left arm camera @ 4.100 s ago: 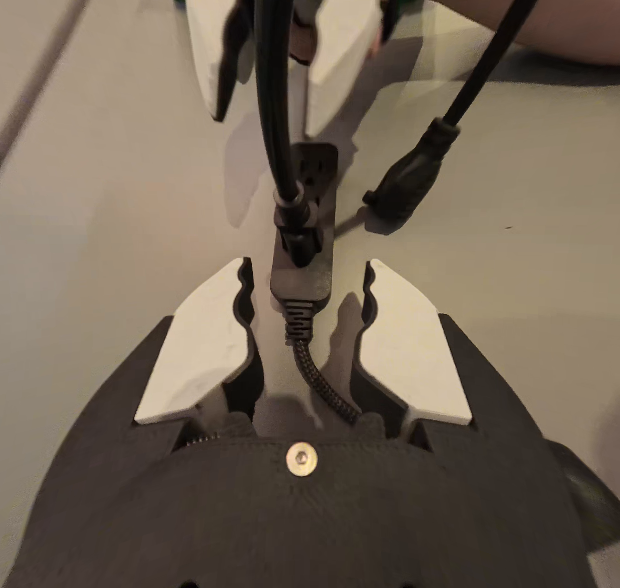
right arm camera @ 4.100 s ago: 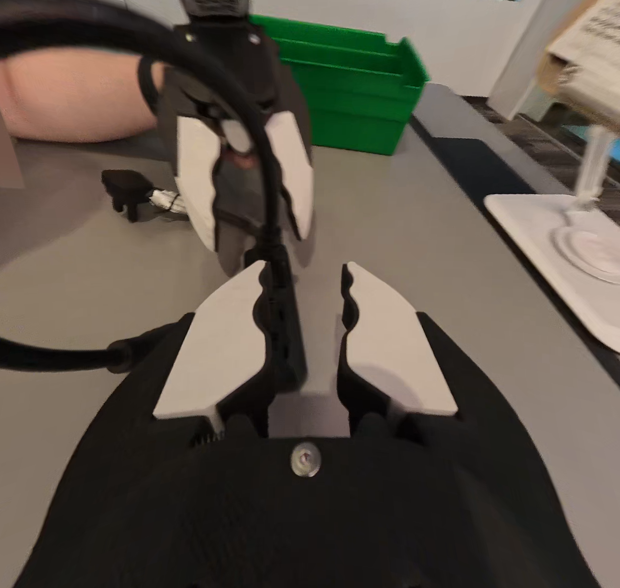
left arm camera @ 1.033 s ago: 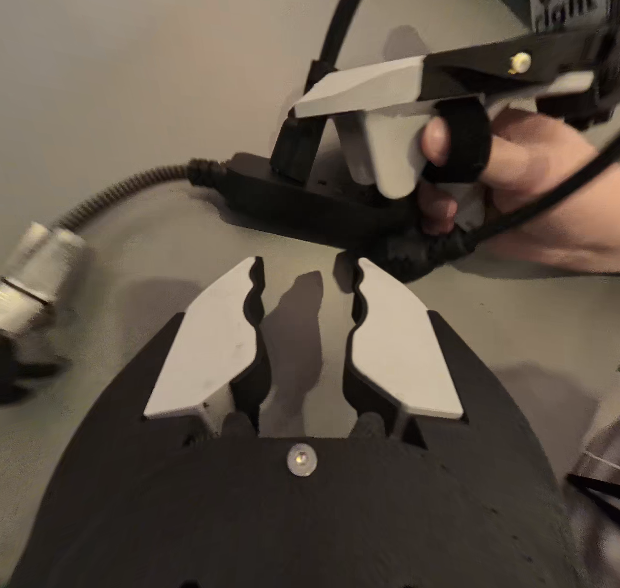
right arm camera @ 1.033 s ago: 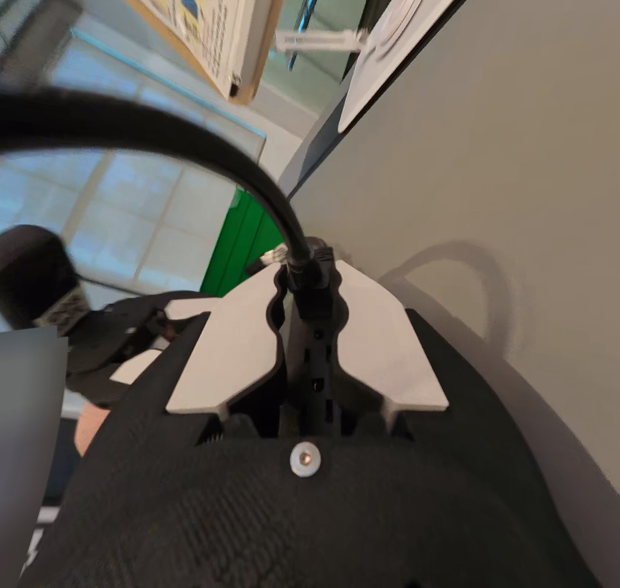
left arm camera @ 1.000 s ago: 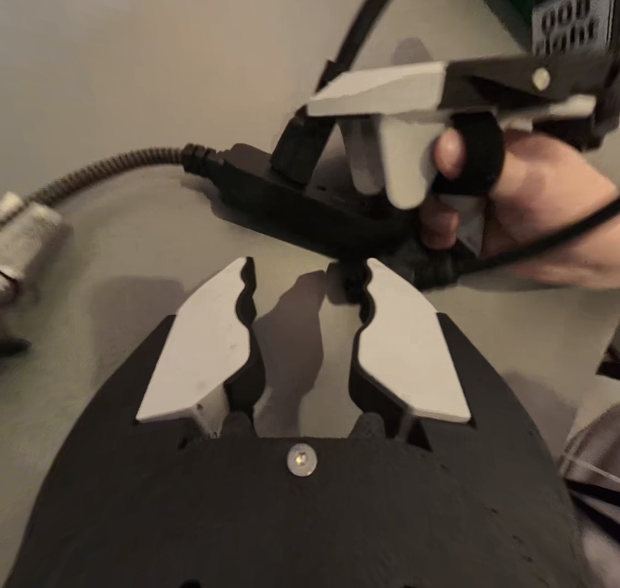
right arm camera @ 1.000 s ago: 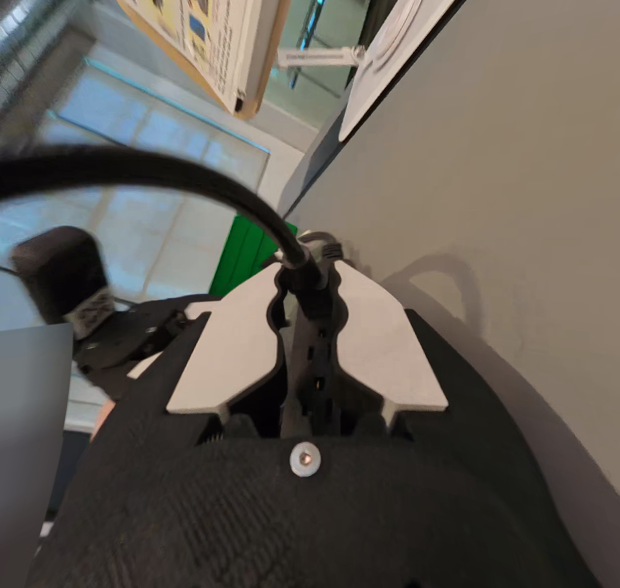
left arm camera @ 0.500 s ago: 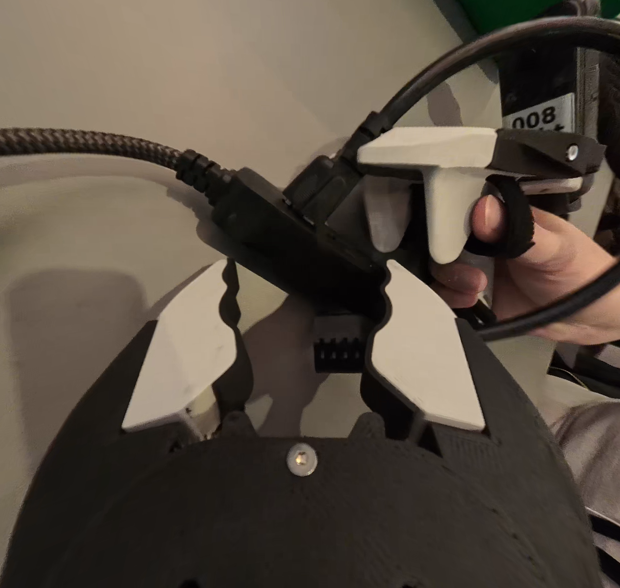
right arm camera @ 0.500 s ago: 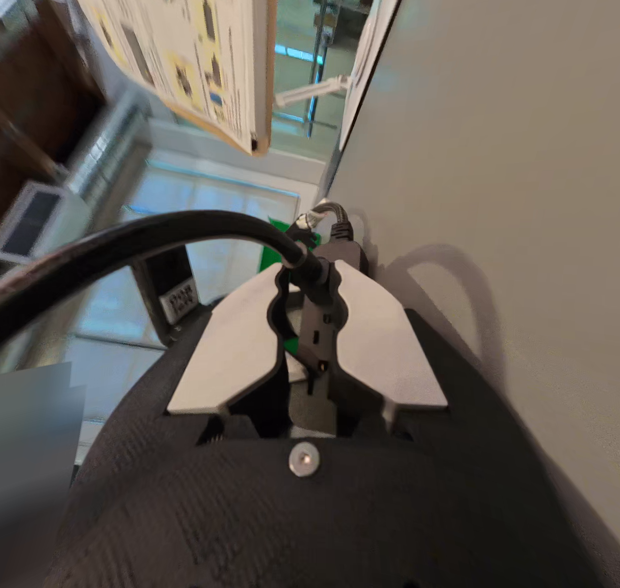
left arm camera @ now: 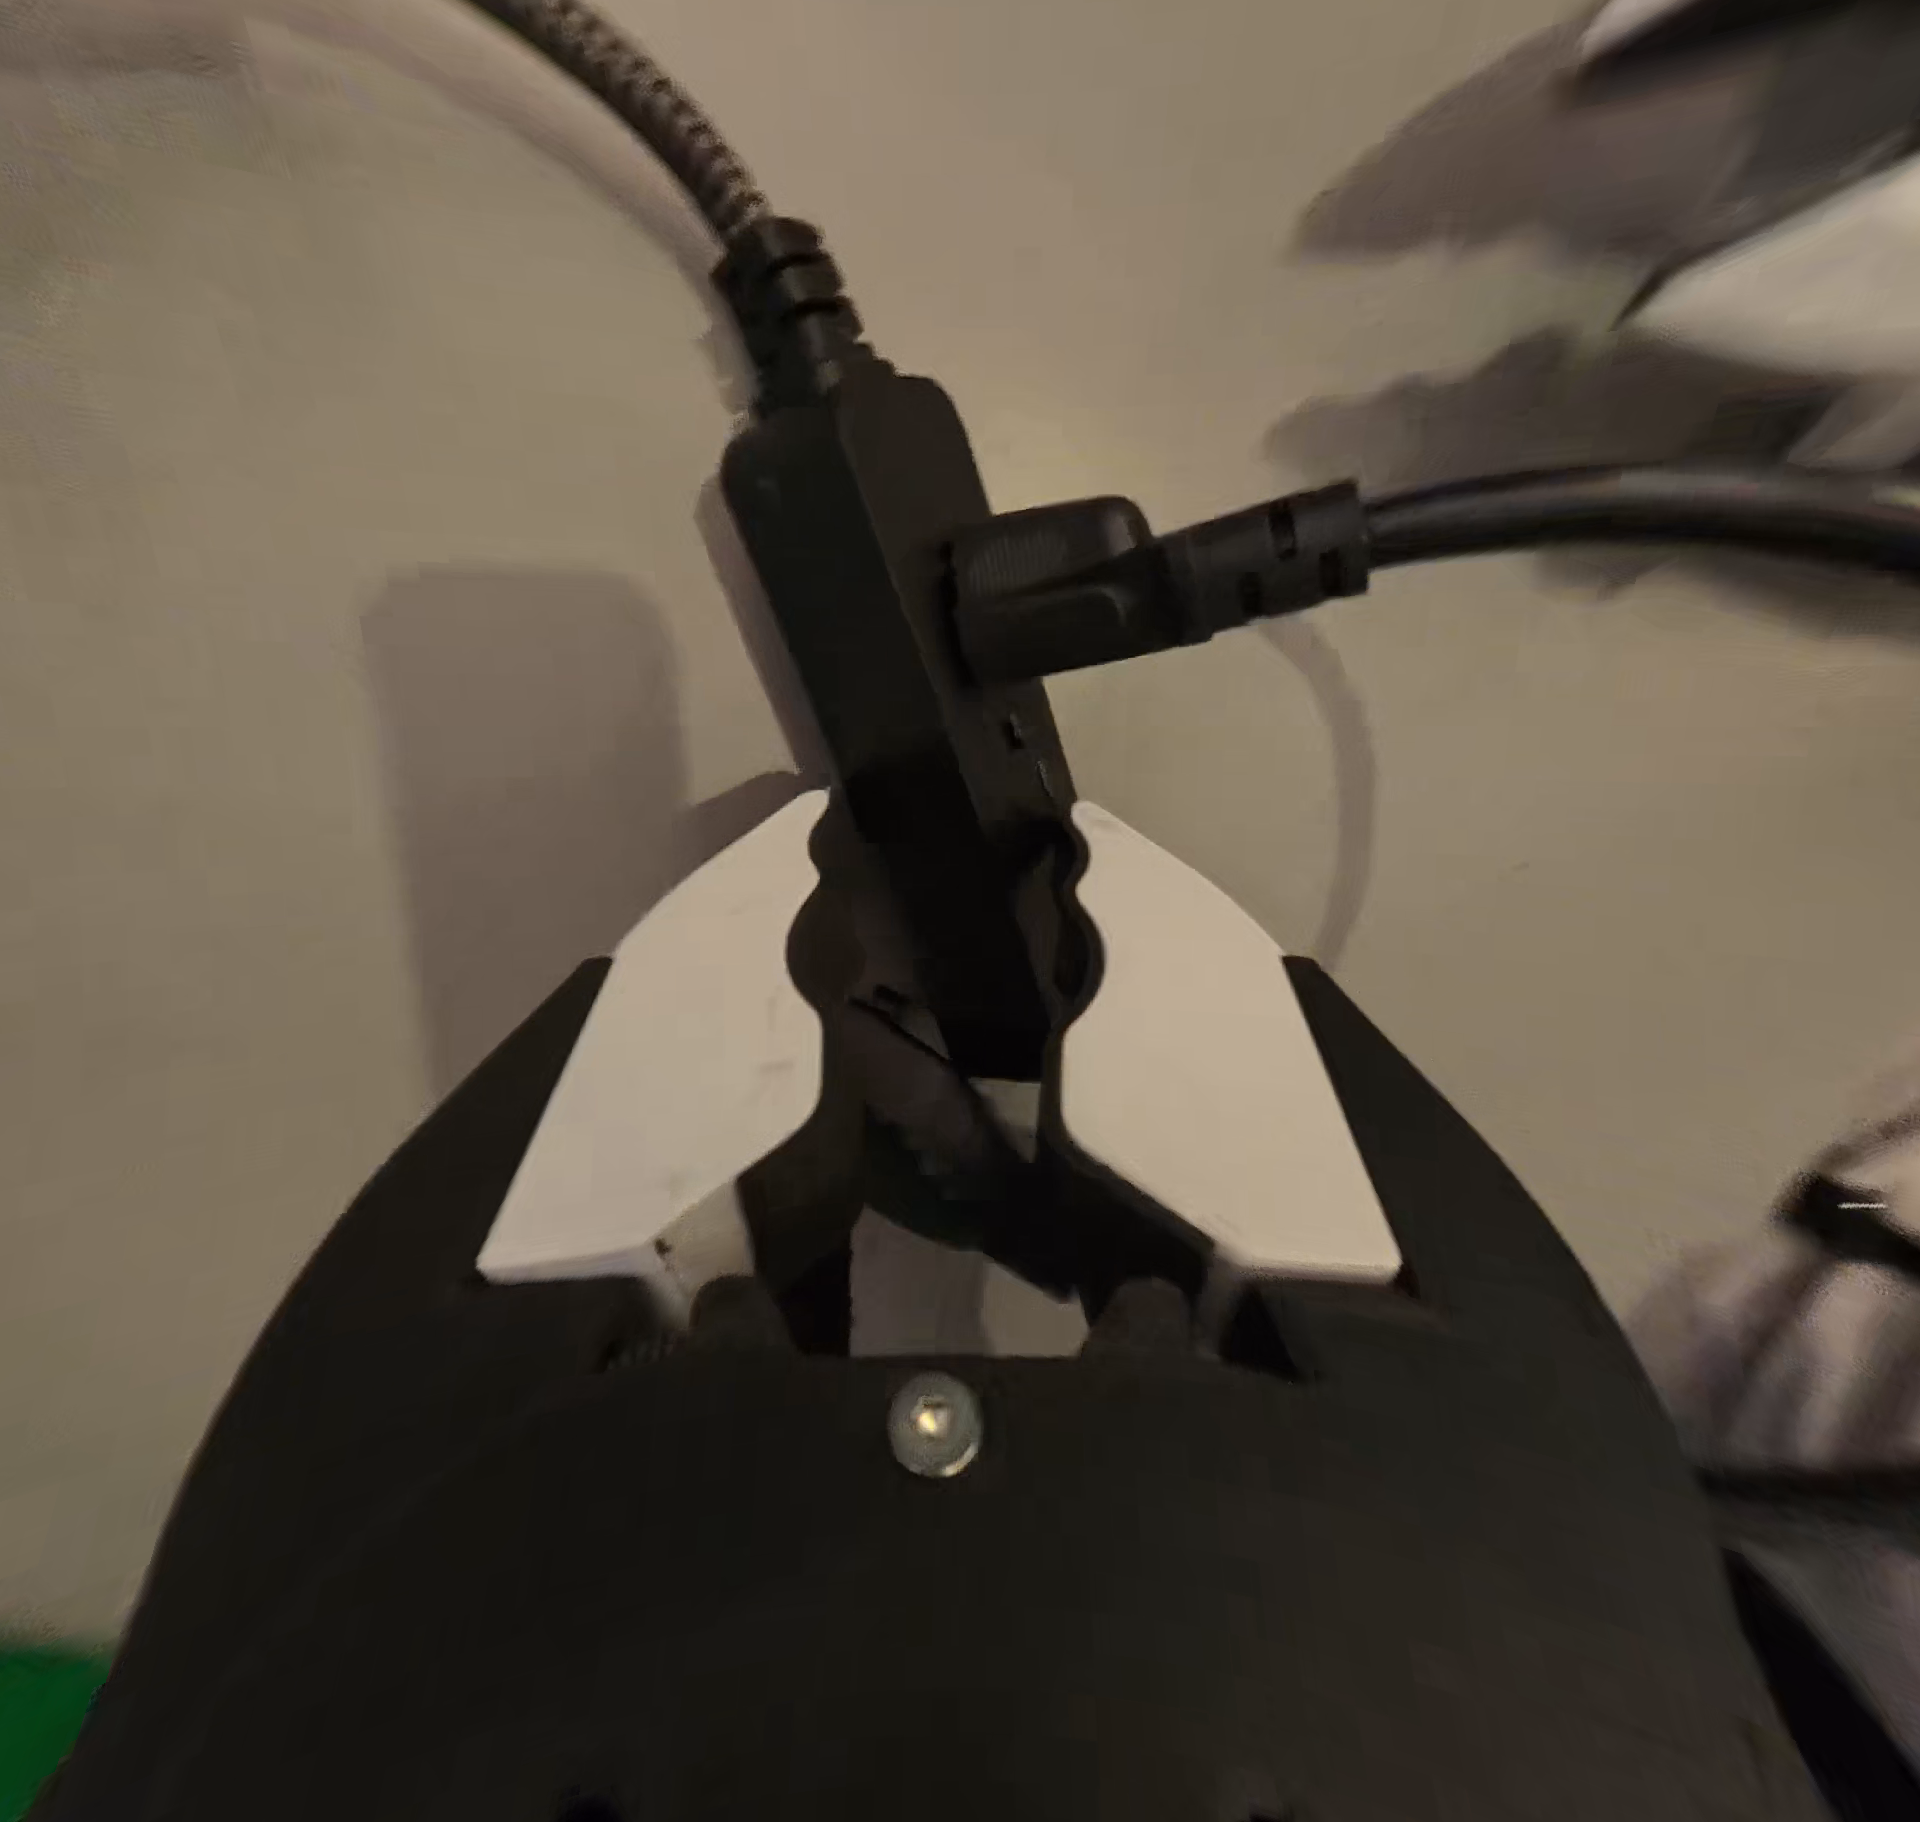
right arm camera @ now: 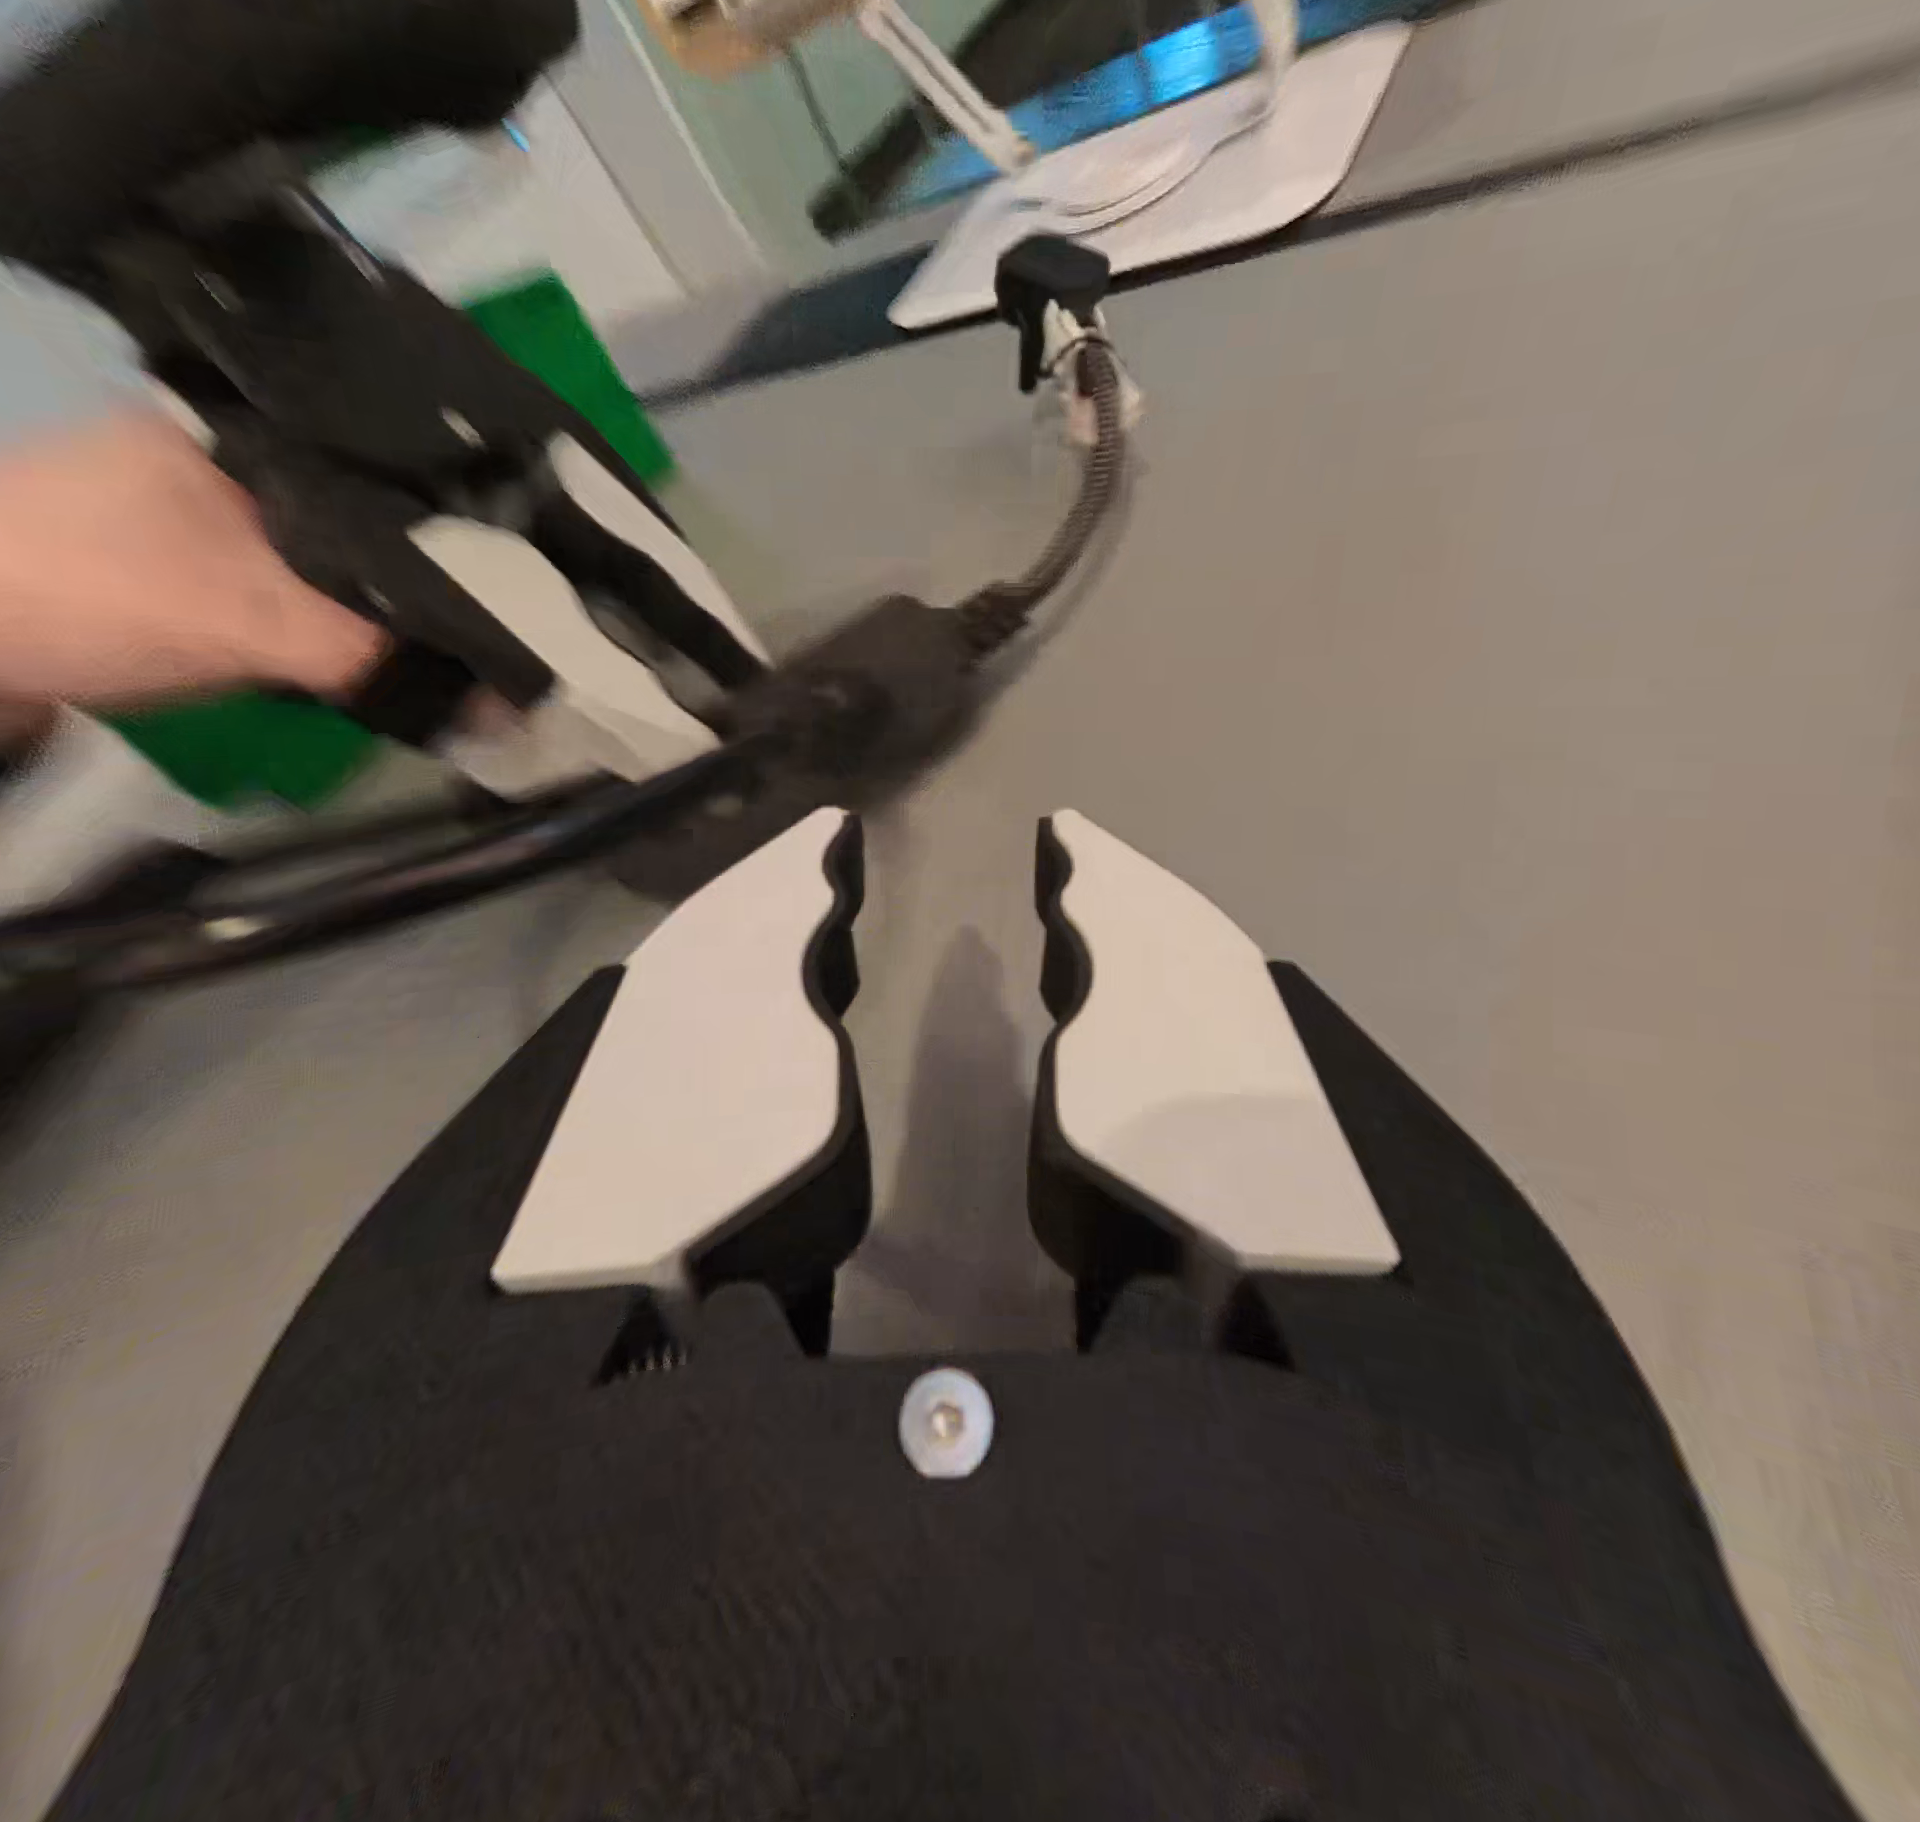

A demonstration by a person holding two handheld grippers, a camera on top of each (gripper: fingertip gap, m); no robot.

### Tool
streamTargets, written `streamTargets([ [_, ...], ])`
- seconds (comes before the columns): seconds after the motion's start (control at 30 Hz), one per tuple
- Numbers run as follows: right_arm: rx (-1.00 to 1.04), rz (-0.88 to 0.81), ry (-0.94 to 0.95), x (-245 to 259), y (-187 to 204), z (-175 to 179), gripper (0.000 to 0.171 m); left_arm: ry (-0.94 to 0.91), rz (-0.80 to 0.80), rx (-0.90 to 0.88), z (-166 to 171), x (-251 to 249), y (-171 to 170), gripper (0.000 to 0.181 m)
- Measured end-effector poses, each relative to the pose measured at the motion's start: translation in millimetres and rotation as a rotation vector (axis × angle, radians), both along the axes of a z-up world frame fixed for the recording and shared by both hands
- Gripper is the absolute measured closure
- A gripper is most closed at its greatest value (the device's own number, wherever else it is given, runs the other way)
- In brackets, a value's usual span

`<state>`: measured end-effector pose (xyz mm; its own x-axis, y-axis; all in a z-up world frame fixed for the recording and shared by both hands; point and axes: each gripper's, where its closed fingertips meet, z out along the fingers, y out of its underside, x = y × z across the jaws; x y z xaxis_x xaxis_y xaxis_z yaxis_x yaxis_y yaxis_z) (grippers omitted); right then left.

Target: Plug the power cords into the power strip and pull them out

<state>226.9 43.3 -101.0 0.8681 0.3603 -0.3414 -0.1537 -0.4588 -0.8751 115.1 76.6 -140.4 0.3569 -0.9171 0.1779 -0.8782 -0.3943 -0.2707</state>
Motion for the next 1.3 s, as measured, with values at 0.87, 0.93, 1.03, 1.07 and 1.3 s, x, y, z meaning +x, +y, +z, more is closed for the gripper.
streamTargets([
  [0.87, 0.296, 0.843, -0.978, -93.2, 18.7, -38.8, 0.121, -0.056, 0.004, 0.229, -18.4, -13.8, -0.6, 0.153],
  [0.93, 0.311, 0.842, -0.990, -93.4, 19.3, -38.4, 0.122, -0.068, -0.006, 0.215, -18.6, -13.1, -0.8, 0.153],
  [1.03, 0.321, 0.849, -1.029, -93.0, 19.5, -39.2, 0.122, -0.066, -0.030, 0.220, -18.3, -12.7, -1.2, 0.152],
  [1.07, 0.316, 0.846, -1.047, -93.4, 19.8, -39.1, 0.122, -0.068, -0.028, 0.218, -18.3, -12.5, -1.2, 0.152],
  [1.3, 0.354, 0.659, -1.232, -91.7, 28.5, -34.8, 0.138, -0.087, -0.045, 0.223, -18.1, -10.9, -0.9, 0.151],
])
